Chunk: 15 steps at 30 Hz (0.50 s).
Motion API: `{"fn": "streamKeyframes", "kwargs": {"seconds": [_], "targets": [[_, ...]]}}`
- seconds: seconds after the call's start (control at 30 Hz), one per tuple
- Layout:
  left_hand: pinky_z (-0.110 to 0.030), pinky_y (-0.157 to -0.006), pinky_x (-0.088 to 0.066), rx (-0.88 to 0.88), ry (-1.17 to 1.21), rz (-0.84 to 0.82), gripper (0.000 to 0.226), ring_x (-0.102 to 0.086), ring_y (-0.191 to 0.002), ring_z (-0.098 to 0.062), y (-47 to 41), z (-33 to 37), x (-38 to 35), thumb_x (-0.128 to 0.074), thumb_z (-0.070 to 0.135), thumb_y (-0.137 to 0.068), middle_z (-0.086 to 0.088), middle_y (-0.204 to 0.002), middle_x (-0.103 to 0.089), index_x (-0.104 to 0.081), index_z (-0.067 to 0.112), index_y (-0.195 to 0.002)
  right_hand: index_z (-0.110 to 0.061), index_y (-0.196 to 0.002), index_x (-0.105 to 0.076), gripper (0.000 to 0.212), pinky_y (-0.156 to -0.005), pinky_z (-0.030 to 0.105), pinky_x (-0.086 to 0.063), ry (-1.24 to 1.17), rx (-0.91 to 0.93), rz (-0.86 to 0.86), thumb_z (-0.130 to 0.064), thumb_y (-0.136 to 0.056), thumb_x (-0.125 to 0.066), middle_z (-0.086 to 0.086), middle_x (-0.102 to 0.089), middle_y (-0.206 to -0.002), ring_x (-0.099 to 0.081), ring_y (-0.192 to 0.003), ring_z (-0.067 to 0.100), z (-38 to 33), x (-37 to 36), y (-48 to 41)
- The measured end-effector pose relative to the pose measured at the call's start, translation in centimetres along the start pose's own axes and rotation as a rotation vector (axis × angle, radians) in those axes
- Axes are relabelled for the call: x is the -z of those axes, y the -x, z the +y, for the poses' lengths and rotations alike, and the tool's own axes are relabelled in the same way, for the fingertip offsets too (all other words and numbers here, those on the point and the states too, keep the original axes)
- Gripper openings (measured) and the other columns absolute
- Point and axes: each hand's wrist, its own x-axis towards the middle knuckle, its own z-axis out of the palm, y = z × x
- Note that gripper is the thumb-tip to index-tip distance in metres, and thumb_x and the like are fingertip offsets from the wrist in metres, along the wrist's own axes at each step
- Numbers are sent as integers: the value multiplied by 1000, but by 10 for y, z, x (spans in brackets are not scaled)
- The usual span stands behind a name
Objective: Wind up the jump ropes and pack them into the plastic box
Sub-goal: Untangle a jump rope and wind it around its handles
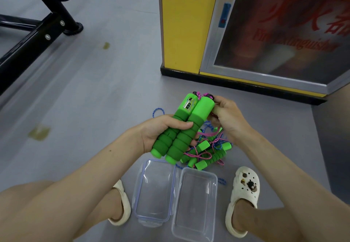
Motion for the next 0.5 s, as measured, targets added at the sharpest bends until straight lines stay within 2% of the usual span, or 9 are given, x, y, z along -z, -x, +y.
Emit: {"fn": "streamKeyframes", "kwargs": {"seconds": [0.1, 0.17, 0.23, 0.33, 0.43, 0.5], "targets": [[-33, -65, -58, -34, 37, -8, 19, -68, -68, -24, -1, -2, 4, -61, 13, -75, -14, -81, -70, -72, 5, -88, -11, -97, -52, 15, -36, 14, -13, -179, -78, -21, 2, -93, -46, 0, -47, -39, -26, -28, 4, -4, 1, -1], [-32, -66, -57, -50, 62, -11, 18, -68, -67, -23, -1, -4, 4, -60, 13, -74, -13, -80, -70, -76, 9, -80, -13, -93, -48, 14, -36, 15, -14, -273, -95, 0, 1, -91, -50, 5, -50, -41, -26, -27, 7, -5, 0, 0], [-31, -65, -57, -60, 101, -24, 19, -67, -65, -22, 0, -3, 3, -58, 14, -74, -12, -78, -69, -76, 10, -79, -11, -89, -51, 13, -33, 16, -25, -271, -71, 11, 2, -89, -52, 6, -57, -47, -36, -32, 9, -5, -1, -1], [-32, -62, -57, -68, 177, -23, 22, -67, -64, -23, 1, -1, 2, -58, 14, -74, -13, -79, -69, -76, 5, -82, -7, -95, -61, 14, -49, 18, -47, -171, 25, -20, 4, -91, -53, -2, -67, -59, -54, -48, 10, -1, 2, 0], [-33, -60, -57, -73, 185, -14, 21, -67, -64, -24, 3, 1, -1, -58, 12, -74, -14, -78, -68, -75, 3, -83, -8, -100, -67, 17, -61, 17, -51, 44, 142, -12, -1, -92, -55, -6, -71, -69, -60, -56, 5, 4, 1, 5], [-32, -61, -58, -78, 173, -13, 16, -67, -63, -23, 3, 3, -4, -61, 8, -75, -13, -78, -68, -76, 4, -80, -10, -102, -68, 18, -63, 20, -52, 54, 154, 12, -1, -93, -54, 3, -70, -76, -61, -61, 8, 5, -1, 7]]}}
